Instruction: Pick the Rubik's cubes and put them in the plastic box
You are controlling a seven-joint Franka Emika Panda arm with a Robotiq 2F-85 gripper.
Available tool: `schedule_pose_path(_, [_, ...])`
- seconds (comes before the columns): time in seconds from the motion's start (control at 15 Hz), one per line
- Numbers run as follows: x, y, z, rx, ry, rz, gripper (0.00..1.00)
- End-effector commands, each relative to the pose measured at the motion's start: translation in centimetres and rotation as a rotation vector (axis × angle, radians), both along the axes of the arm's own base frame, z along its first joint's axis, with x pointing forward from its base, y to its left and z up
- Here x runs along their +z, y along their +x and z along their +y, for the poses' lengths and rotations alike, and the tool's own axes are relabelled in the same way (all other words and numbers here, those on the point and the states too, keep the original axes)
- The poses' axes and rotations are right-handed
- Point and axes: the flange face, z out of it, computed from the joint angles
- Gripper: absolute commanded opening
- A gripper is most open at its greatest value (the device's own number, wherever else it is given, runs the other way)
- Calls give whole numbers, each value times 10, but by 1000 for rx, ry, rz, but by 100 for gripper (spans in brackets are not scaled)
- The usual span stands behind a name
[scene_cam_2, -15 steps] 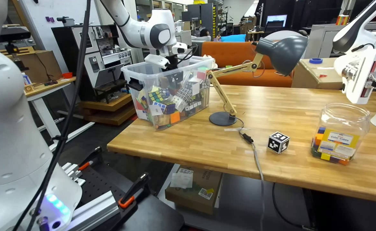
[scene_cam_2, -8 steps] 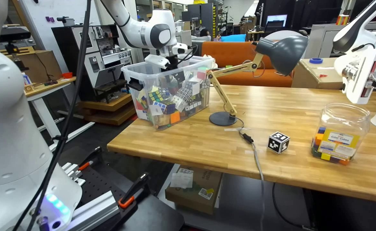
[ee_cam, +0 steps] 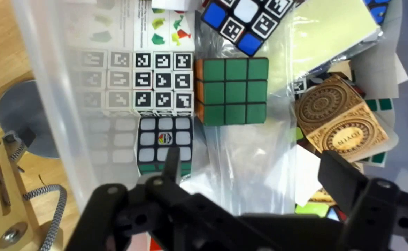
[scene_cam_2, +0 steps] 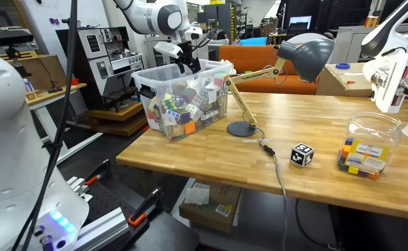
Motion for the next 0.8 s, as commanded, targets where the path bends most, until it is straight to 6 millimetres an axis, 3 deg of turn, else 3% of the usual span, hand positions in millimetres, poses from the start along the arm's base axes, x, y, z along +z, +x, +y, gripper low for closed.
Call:
schedule_pose_path(0.0, [45, -28, -18, -42, 52, -89, 100])
schedule_pose_path(0.27, [90, -69, -71, -270, 142, -165, 100])
schedule_pose_path(0.47, [89, -110, -119, -449, 195, -129, 100])
schedule_pose_path(0.53, [92, -89, -111, -369, 157, -135, 100])
schedule_pose_path(0.73, [89, -111, -122, -428, 173, -119, 100])
